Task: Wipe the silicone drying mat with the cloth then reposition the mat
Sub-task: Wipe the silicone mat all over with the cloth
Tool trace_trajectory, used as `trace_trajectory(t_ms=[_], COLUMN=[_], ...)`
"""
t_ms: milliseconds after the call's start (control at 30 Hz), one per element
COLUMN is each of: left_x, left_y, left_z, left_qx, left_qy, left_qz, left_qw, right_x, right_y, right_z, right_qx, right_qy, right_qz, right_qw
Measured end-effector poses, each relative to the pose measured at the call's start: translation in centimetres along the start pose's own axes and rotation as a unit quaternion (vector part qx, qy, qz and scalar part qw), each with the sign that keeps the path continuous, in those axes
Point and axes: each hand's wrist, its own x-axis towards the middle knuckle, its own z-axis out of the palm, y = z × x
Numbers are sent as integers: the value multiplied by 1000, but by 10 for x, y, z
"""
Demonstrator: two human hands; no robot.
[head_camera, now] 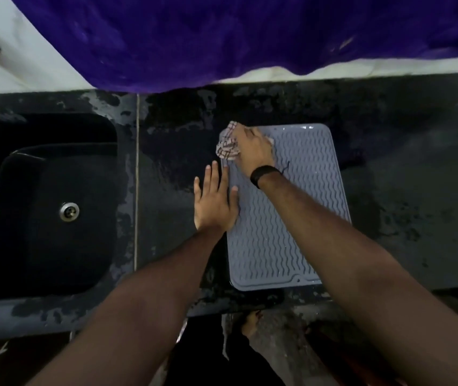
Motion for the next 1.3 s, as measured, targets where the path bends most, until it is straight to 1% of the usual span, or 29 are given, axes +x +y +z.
trace_trajectory(t_ms=[67,100,200,300,367,433,533,600,667,700,767,900,967,1033,1067,1133,1233,1300], left_x=[0,0,0,0,0,0,2,3,2,2,1,0,0,1,1,2,3,3], left_y=[-1,-1,0,0,0,0,0,0,-1,-1,-1,0,-1,-1,-1,-1,1,1], left_z=[1,2,0,0,-1,-2,-2,-2,-1,-1,0,1,1,0,-1,-1,-1,-1], left_qx=[-1,0,-2,0,-5,-9,-3,-4,-3,-5,-10,-15,-20,-26,-28,-21,-4,0], left_qy=[12,20,21,17,20,18,14,13,18,21,28,34,37,34,33,30,25,26], left_qz=[-2,-3,-8,-13,-12,-9,-12,-12,-11,-11,-15,-17,-15,-16,-18,-23,-31,-32], left_qw=[1000,1000,1000,1000,1000,1000,1000,1000,1000,1000,999,999,999,999,999,999,999,999], right_x=[0,2,4,3,10,16,16,13,13,15,17,12,11,13,14,17,15,13], right_y=[13,23,56,65,52,28,-16,-32,-24,-14,14,64,67,55,44,16,-25,-26], right_z=[-2,-6,-18,-23,-22,-17,-4,1,-3,-8,-22,-39,-37,-31,-28,-19,-2,1], right_qx=[-44,-69,-117,-93,-70,-48,-6,-43,-93,-112,-128,-127,-110,-64,-47,-49,-32,-37], right_qy=[-3,-8,-17,1,24,21,6,2,2,0,-6,-6,2,31,42,43,9,-14], right_qz=[-24,-22,46,120,138,124,41,-22,-53,-46,5,100,137,171,173,133,43,12], right_qw=[999,997,992,988,988,991,999,999,994,993,992,987,984,983,983,989,998,999])
